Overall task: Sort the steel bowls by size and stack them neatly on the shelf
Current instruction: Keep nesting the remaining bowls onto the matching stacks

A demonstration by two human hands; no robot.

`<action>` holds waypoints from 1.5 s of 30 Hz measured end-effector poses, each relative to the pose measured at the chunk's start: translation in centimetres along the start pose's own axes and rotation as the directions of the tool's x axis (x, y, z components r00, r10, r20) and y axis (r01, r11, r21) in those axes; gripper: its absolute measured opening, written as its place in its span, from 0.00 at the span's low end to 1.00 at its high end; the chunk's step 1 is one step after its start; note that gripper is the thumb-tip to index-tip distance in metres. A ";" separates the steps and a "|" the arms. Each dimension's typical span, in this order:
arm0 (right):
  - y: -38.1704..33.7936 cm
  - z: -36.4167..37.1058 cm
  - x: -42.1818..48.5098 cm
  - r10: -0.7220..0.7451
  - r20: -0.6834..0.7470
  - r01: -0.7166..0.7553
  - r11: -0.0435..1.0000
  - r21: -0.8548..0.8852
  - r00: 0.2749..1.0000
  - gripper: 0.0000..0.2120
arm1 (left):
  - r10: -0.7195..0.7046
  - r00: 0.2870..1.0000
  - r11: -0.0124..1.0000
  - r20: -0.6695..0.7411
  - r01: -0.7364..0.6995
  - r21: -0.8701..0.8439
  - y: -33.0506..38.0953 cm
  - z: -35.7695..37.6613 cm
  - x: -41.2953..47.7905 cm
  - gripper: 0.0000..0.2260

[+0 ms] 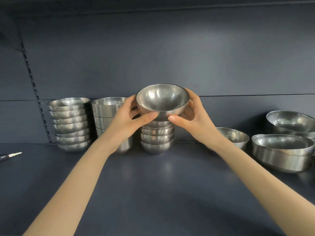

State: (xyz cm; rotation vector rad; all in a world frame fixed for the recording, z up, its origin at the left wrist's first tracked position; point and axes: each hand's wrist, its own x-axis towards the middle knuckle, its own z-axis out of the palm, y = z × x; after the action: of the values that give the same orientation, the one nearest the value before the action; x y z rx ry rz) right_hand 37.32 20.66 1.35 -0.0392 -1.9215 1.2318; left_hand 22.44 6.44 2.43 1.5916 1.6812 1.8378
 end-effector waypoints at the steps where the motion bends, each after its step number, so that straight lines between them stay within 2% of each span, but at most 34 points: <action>1: -0.3 0.1 0.6 -0.010 -0.008 0.010 1.000 -0.022 1.000 0.40 | 0.010 1.000 1.000 0.002 -0.010 0.006 0.1 -0.4 0.7 0.42; 6: -1.2 0.6 3.6 -0.055 -0.051 0.048 0.991 -0.123 0.997 0.39 | 0.066 0.996 0.985 0.066 -0.075 0.155 1.0 -2.9 4.3 0.43; 13: 0.2 0.6 6.9 0.006 -0.090 -0.027 0.972 -0.235 0.996 0.38 | 0.016 0.973 0.935 0.230 -0.096 0.342 0.1 -4.8 8.8 0.29; 17: 2.1 0.8 7.5 0.061 -0.083 -0.080 0.964 -0.254 0.995 0.33 | -0.024 0.961 0.916 0.276 -0.090 0.391 -1.2 -5.1 9.7 0.15; 19: 3.0 0.7 7.5 0.085 -0.084 -0.105 0.958 -0.267 0.993 0.33 | -0.034 0.957 0.873 0.289 -0.113 0.475 -1.7 -5.3 10.2 0.13; 22: 3.6 0.6 7.5 0.108 -0.088 -0.128 0.955 -0.266 0.990 0.33 | -0.083 0.948 0.793 0.308 -0.124 0.596 -1.9 -5.5 10.8 0.16; 25: 3.8 0.5 7.5 0.126 -0.086 -0.144 0.954 -0.261 0.988 0.30 | -0.123 0.935 0.750 0.333 -0.132 0.648 -1.8 -5.4 10.8 0.29; 27: 3.7 0.6 7.3 0.129 -0.088 -0.148 0.956 -0.253 0.988 0.30 | -0.151 0.937 0.708 0.315 -0.120 0.696 -1.7 -5.1 10.5 0.29; 29: 3.8 0.6 7.2 0.136 -0.087 -0.153 0.958 -0.243 0.987 0.32 | -0.152 0.949 0.597 0.277 -0.135 0.791 -1.8 -4.7 10.0 0.26; 31: 4.0 0.7 7.2 0.134 -0.090 -0.152 0.960 -0.236 0.987 0.32 | -0.113 0.962 0.457 0.248 -0.172 0.873 -1.6 -4.0 9.3 0.36; 32: 4.0 0.7 7.2 0.132 -0.089 -0.149 0.961 -0.233 0.987 0.31 | -0.072 0.968 0.436 0.240 -0.186 0.881 -1.5 -3.6 8.7 0.42; 34: 4.0 0.7 7.2 0.133 -0.085 -0.149 0.965 -0.218 0.987 0.31 | 0.076 0.975 0.494 0.210 -0.220 0.841 -1.8 -2.8 7.2 0.44; 36: 4.1 0.7 7.1 0.132 -0.081 -0.146 0.968 -0.202 0.988 0.30 | 0.227 0.965 0.609 0.135 -0.248 0.753 -2.8 -1.8 5.6 0.41; 38: 4.3 0.8 6.9 0.116 -0.079 -0.129 0.974 -0.187 0.990 0.27 | 0.304 0.951 0.722 0.052 -0.266 0.639 -4.1 -0.8 4.1 0.38; 42: 4.6 0.8 6.7 0.102 -0.066 -0.111 0.984 -0.143 0.993 0.23 | 0.275 0.961 0.847 -0.026 -0.230 0.480 -6.1 0.5 2.7 0.35; 45: 4.8 0.7 6.6 0.098 -0.084 -0.107 0.989 -0.105 0.992 0.27 | 0.198 0.977 0.901 -0.079 -0.150 0.408 -7.0 1.3 2.5 0.37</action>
State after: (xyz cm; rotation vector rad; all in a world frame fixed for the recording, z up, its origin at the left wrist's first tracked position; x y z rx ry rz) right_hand 30.67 25.47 1.65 -0.2426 -1.9367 1.1735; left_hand 18.96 11.43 -2.08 1.8736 2.1455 1.7792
